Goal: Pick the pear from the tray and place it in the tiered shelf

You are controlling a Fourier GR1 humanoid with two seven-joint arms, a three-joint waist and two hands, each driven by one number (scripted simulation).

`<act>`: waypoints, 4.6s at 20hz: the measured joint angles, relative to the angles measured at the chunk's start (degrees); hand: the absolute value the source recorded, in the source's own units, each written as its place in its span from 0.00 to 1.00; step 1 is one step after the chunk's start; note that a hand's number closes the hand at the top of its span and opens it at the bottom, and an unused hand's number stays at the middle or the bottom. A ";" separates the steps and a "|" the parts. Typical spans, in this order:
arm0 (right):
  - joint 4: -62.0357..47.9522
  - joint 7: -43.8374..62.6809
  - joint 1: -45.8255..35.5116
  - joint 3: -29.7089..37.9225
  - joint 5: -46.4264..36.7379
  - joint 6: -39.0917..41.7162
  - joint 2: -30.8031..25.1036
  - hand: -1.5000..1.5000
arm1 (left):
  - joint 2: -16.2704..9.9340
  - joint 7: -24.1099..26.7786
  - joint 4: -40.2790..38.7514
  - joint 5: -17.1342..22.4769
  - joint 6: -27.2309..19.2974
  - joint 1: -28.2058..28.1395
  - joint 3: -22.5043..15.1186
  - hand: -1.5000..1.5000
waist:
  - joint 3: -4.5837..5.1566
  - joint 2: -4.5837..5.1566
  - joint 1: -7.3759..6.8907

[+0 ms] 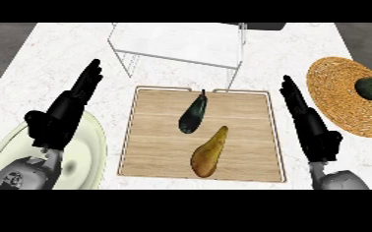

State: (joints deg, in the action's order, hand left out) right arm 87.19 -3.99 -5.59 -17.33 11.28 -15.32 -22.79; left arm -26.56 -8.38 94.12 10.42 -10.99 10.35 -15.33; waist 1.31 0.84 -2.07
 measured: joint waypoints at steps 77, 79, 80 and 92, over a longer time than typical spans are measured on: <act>1.63 38.39 12.48 -21.42 -69.74 -30.64 22.74 0.00 | 11.92 -0.10 1.73 -5.15 -1.57 -6.00 15.36 0.50 | -1.32 -0.85 2.02; -0.39 38.24 10.90 -21.31 -68.86 -31.60 22.73 0.00 | 12.18 0.06 1.63 -5.42 -0.87 -6.24 15.97 0.50 | -1.31 -0.85 2.02; -1.93 38.15 9.33 -21.06 -67.69 -32.05 22.68 0.00 | 12.59 -0.13 1.86 -5.84 -1.00 -6.24 15.90 0.50 | -1.30 -0.86 1.99; -8.20 37.80 2.71 -21.54 -64.63 -33.19 21.39 1.00 | 14.68 -0.43 2.52 -7.75 0.46 -6.54 17.04 0.50 | -0.88 -1.61 2.26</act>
State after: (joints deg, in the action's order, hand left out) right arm 78.99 33.81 -2.88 -38.87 -53.35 -48.51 -1.41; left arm -11.88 -8.81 96.64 2.68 -10.53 3.81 1.71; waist 0.43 -0.77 0.19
